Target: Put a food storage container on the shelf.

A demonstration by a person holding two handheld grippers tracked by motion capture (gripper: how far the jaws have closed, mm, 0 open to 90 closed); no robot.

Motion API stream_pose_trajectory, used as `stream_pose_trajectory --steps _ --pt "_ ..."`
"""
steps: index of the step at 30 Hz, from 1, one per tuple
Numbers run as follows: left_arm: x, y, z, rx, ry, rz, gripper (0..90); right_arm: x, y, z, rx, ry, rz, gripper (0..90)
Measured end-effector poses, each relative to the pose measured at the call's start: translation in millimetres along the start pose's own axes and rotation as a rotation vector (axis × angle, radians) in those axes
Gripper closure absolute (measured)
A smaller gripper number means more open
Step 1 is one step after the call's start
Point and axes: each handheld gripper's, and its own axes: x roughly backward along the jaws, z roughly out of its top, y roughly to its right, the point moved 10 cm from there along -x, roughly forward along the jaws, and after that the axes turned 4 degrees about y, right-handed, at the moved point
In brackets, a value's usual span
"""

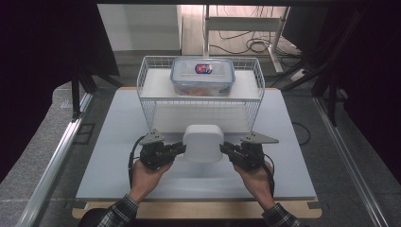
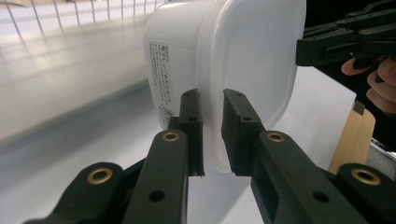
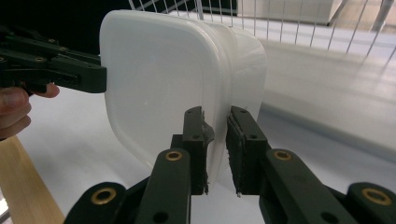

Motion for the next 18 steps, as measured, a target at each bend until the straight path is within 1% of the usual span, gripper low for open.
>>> stream_pose_trajectory --steps 5,15,18 --pt "5.3 -1.6 14.9 -0.015 0.016 0.005 79.5 0.0 -1.9 19.7 0.033 0.03 -0.003 77.7" --pt "11.1 -1.6 46.0 -0.054 0.042 0.008 79.7 7.8 -2.9 65.0 0.105 0.102 -0.021 77.7" --pt "13.1 -2.5 55.4 -0.062 0.052 0.013 79.7 9.0 -3.3 75.8 0.113 0.115 -0.019 77.7"
